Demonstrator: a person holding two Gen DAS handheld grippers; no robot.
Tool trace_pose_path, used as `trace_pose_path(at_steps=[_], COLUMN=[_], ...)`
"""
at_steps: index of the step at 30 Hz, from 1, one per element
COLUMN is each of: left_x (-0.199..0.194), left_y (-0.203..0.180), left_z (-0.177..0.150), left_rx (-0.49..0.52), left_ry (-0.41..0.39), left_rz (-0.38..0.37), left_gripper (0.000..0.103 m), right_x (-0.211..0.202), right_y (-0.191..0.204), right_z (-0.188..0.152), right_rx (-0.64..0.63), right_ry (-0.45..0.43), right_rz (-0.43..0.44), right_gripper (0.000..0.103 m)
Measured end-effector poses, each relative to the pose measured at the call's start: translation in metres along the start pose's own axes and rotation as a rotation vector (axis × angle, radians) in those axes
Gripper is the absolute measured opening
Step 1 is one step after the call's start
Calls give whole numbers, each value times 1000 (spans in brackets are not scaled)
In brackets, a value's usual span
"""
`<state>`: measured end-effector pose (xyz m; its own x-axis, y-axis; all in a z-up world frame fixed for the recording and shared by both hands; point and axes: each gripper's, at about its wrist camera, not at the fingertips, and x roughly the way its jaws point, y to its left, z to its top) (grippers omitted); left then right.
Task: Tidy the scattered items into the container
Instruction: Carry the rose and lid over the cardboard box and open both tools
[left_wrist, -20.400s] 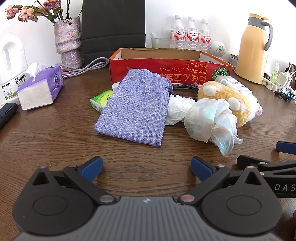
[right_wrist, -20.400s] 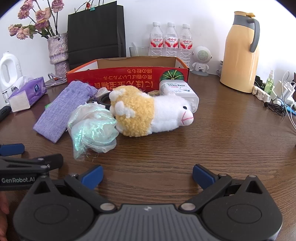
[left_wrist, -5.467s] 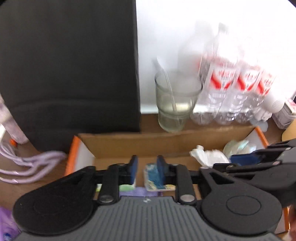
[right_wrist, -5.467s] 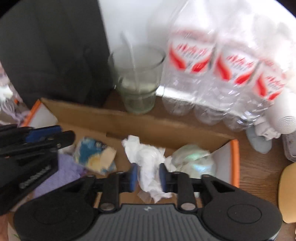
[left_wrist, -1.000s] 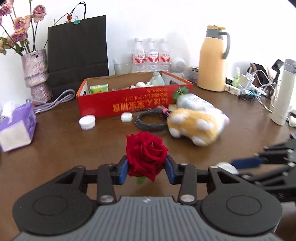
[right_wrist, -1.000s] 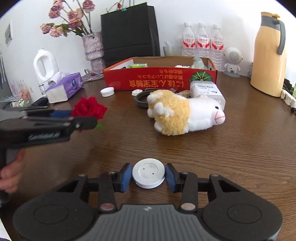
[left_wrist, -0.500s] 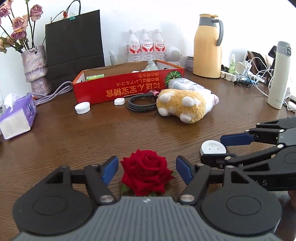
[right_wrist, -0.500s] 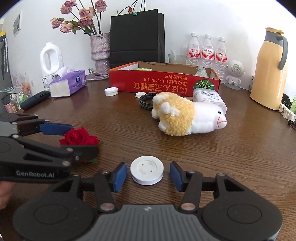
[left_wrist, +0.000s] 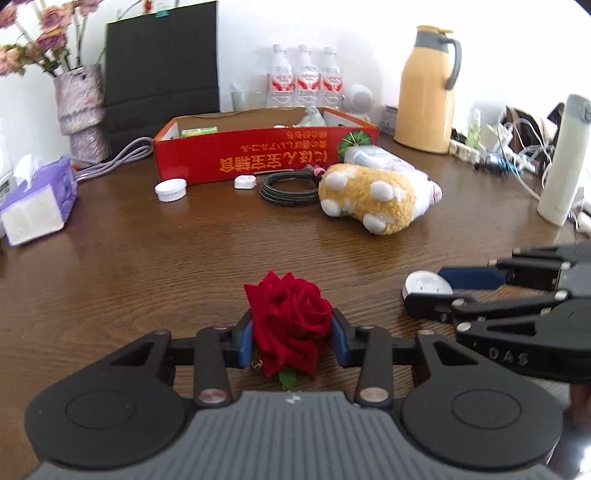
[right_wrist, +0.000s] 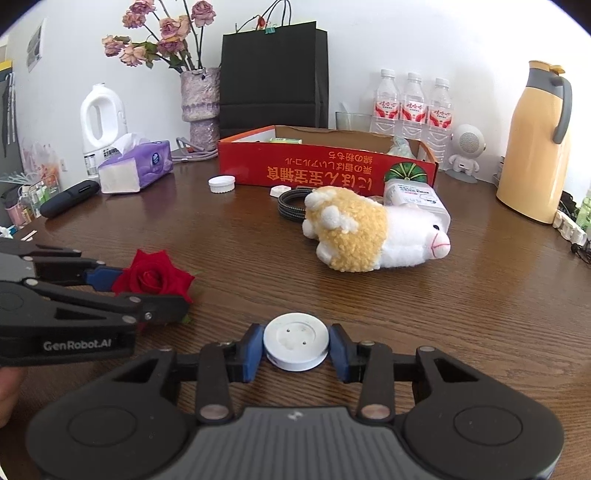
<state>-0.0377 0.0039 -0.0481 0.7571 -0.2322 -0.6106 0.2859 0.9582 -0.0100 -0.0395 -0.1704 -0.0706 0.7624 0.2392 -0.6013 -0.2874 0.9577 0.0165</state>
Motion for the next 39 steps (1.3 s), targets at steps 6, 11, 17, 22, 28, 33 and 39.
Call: trace_pose_path(at_steps=[6, 11, 17, 22, 28, 33, 39], left_x=[-36, -60, -53, -14, 71, 168, 291], left_y=[-12, -28, -31, -10, 30, 68, 59], left_z=[-1, -2, 19, 99, 234, 299, 300], left_rx=[30, 66, 63, 29, -43, -130, -125], left_ry=[-139, -243, -279, -359, -318, -100, 212], left_rz=[44, 60, 24, 39, 51, -21, 5], left_gripper=[40, 41, 41, 40, 41, 42, 42], right_x=[-26, -56, -69, -44, 21, 90, 213], right_y=[0, 4, -13, -48, -99, -133, -156], right_z=[0, 0, 15, 84, 215, 298, 315], right_rx=[42, 58, 114, 150, 230, 228, 220], right_ry=[-78, -191, -269, -326, -325, -162, 158], right_rz=[-9, -48, 6, -27, -1, -2, -68], right_gripper=[38, 38, 38, 38, 38, 38, 38])
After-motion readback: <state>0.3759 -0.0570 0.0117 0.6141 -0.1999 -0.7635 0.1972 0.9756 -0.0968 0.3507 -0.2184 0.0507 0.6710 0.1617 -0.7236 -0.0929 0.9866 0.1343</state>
